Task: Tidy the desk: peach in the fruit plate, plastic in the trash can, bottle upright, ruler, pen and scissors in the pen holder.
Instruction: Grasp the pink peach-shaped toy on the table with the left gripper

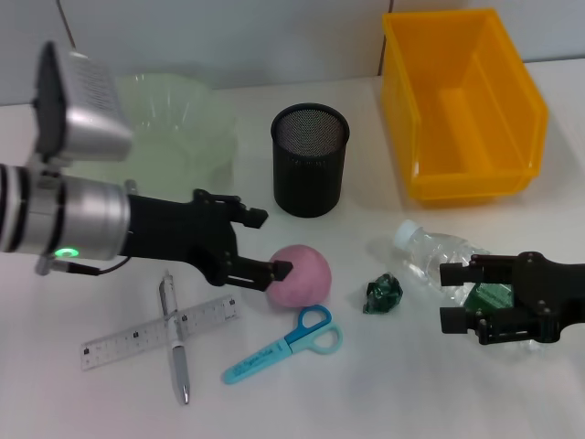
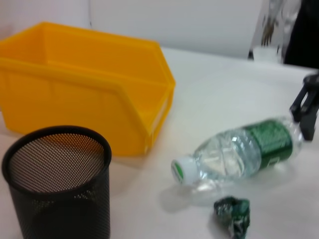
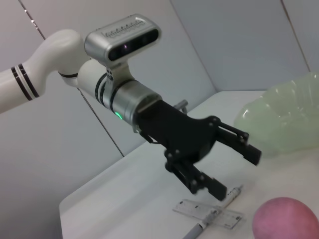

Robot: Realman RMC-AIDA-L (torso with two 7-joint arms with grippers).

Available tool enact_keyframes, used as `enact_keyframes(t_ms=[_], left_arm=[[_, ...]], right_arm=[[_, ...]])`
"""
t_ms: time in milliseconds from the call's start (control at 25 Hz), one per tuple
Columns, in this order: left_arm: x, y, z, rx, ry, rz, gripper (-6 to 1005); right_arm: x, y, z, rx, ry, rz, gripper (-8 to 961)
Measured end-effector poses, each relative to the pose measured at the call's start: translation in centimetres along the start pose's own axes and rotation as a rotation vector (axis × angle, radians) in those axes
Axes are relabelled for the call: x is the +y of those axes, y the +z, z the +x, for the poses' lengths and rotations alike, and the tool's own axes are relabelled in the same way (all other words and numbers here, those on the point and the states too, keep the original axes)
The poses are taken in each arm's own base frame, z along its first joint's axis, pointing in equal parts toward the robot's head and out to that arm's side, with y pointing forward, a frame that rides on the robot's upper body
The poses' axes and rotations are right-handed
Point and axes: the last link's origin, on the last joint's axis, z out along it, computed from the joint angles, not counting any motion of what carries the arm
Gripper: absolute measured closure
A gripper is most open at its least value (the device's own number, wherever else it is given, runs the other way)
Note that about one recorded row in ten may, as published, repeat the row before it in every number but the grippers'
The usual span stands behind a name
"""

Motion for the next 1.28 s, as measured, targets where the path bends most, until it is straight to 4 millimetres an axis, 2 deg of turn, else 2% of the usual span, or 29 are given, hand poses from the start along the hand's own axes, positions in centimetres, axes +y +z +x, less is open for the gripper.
enact_keyframes(t_ms=[200, 280, 320, 600, 1280], left_arm=[[0.2, 1.9, 0.2, -0.067, 0.073, 0.014, 194], [0.2, 1.9, 0.2, -0.067, 0.073, 0.014, 194], [0.4, 2.8, 0.4, -0.087, 0.103, 0.024, 194], [0.6, 4.1, 0.5, -0.13, 0.136, 0.03, 229], [0.8, 5.7, 0.1, -0.18, 0.162, 0.05, 313]], right_arm=[[-0.1, -0.3, -0.1, 0.002, 0.006, 0.007, 138], [-0.2, -0.3, -0.1, 0.003, 0.01, 0.011, 138], [-0.2, -0.4, -0.2, 0.004, 0.011, 0.013, 138], [-0.3, -0.4, -0.2, 0.007, 0.015, 0.014, 138], [-0.3, -0.3, -0.4, 0.007, 0.02, 0.009, 138]])
